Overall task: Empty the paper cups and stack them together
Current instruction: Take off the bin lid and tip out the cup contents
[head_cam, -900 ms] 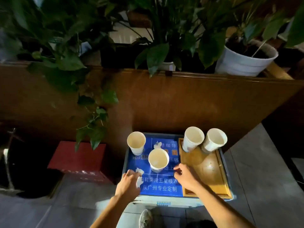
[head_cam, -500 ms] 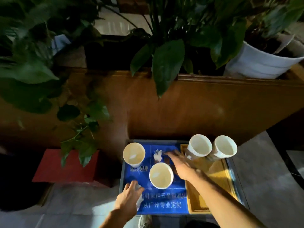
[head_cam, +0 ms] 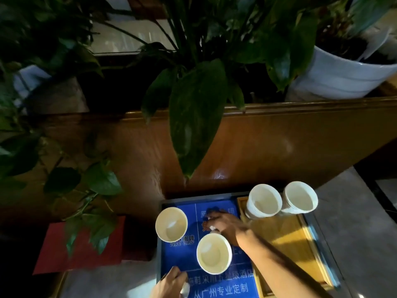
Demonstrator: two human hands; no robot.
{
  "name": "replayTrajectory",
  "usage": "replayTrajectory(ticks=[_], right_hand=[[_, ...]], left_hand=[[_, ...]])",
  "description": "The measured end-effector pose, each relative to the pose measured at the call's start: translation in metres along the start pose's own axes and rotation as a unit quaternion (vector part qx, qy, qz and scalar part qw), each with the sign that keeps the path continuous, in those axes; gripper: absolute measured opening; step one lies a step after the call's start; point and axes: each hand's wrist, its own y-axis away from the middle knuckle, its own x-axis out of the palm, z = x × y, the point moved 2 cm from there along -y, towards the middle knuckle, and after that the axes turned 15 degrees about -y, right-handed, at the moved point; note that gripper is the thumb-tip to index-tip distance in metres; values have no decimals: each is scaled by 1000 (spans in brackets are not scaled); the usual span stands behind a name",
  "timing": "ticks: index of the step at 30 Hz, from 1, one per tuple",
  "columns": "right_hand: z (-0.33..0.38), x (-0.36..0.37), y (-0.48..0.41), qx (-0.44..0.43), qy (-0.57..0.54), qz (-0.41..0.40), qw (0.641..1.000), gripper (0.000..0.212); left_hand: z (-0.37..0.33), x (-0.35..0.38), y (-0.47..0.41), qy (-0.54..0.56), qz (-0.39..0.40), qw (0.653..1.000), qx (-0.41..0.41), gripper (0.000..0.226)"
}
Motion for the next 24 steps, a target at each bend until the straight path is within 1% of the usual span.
replayTrajectory(ticks=[1, 2, 3, 4, 5, 6, 9, 12, 13, 14, 16, 18, 21, 24], right_hand=[[0, 0, 4, 22, -23, 1, 1000, 36], [5, -3, 13, 23, -33, -14, 999, 36], [1, 0, 16, 32, -55, -25, 998, 35], [2, -2, 25, 48, -100, -53, 992, 34], [-5, 0, 29, 60, -138, -64, 987, 33], [-3, 0, 41, 58, -155, -83, 983, 32], [-11, 15, 56, 115, -160, -93, 976, 34], [-25, 42, 68, 163, -138, -106, 971, 40], [-33, 51, 73, 177, -124, -117, 969, 37], [-32, 52, 84, 187, -120, -139, 965, 30], [-37, 53, 102, 161, -115, -185, 963, 20], [-40, 53, 123, 122, -129, -207, 962, 18], [-49, 62, 163, 100, -197, -235, 946, 20], [-55, 72, 209, 99, -205, -265, 937, 28]], left_hand=[[-3, -1, 4, -3, -6, 1000, 15, 52], [0, 1, 4, 30, 1, 1000, -2, 44], [-2, 0, 7, 52, -10, 999, -11, 36], [-3, 5, 12, 58, -22, 998, -31, 32], [-5, 7, 14, 62, -40, 996, -49, 31], [-8, 4, 17, 60, -34, 996, -56, 31], [-15, -5, 16, 76, -24, 995, -53, 38], [-31, -13, 19, 92, -22, 995, -40, 29], [-38, -15, 21, 92, -24, 995, -30, 30], [-44, -14, 22, 91, -27, 995, -22, 36], [-57, -11, 23, 91, -34, 995, -4, 49], [-72, -3, 23, 101, -21, 995, 8, 54], [-106, 4, 21, 112, -25, 992, 50, 46], [-145, 13, 18, 105, -65, 989, 83, 30]])
